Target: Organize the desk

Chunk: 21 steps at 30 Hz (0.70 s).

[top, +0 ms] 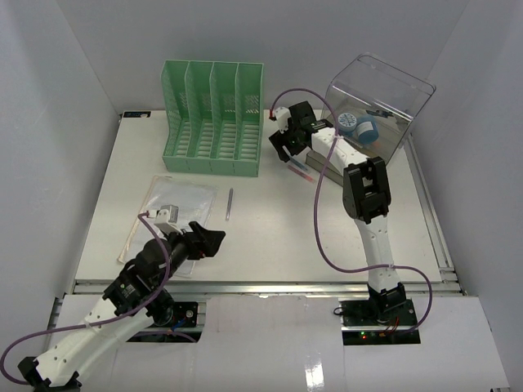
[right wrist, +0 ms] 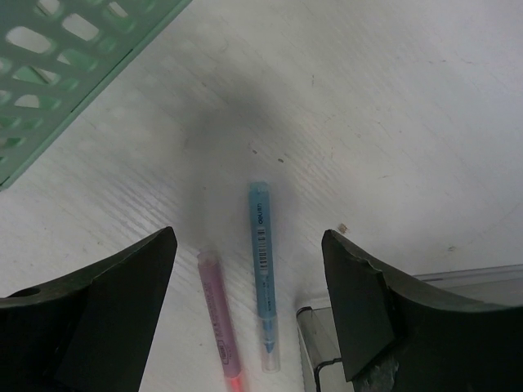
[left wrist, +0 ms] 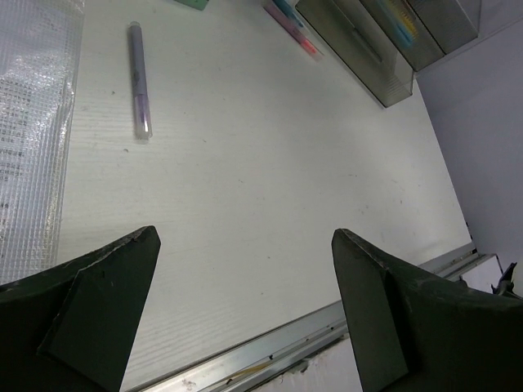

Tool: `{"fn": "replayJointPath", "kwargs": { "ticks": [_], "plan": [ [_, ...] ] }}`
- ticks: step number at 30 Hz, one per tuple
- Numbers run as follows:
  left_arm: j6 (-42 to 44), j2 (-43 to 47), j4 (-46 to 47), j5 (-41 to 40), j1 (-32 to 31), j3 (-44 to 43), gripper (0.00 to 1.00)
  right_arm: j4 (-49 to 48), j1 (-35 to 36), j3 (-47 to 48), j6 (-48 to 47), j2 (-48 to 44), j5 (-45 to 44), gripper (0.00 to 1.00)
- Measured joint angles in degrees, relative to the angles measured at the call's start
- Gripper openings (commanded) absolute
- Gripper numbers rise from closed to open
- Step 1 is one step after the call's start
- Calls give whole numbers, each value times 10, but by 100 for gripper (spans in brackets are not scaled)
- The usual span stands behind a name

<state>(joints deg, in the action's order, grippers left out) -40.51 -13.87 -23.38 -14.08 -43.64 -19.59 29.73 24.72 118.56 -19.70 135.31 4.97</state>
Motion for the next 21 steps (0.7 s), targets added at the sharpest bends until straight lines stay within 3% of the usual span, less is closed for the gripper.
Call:
{"fn": "replayJointPath", "kwargs": {
  "ticks": [6,10,15,21],
  "plan": [
    [-13,34,-5,-19,0,0,98,-1,-13,2,-6,29,15,70],
    [-20,38,-9,-24,0,0,98,-2,-18,2,-7,40,27,55],
    [-26,37,-15,-26,0,0,98,-3,-22,2,-13,42,43,27],
    [-33,37,-19,-27,0,0,98,-12,-25,-6,-19,42,63,14]
  ]
}}
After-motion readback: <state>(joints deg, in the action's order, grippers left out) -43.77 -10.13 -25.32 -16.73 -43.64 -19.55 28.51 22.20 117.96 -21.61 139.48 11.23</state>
